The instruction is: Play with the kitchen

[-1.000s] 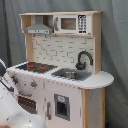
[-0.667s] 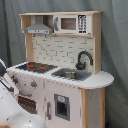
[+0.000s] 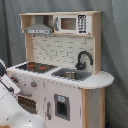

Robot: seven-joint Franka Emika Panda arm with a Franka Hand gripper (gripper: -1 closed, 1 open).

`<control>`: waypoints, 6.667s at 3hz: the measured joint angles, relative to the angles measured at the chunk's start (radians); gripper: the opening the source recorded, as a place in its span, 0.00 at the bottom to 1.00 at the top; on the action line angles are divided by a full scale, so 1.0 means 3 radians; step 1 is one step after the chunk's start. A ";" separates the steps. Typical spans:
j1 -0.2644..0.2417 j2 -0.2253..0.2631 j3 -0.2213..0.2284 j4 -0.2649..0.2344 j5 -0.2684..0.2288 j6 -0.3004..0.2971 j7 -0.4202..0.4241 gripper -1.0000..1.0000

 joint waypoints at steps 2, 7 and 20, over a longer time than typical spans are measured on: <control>0.0000 -0.0008 0.0005 -0.0003 0.0005 -0.0026 -0.0728 0.00; 0.0002 -0.0083 0.0023 -0.0004 0.0004 -0.0183 -0.2361 0.00; 0.0684 0.0737 0.0077 -0.0906 0.0210 -0.1109 0.0697 1.00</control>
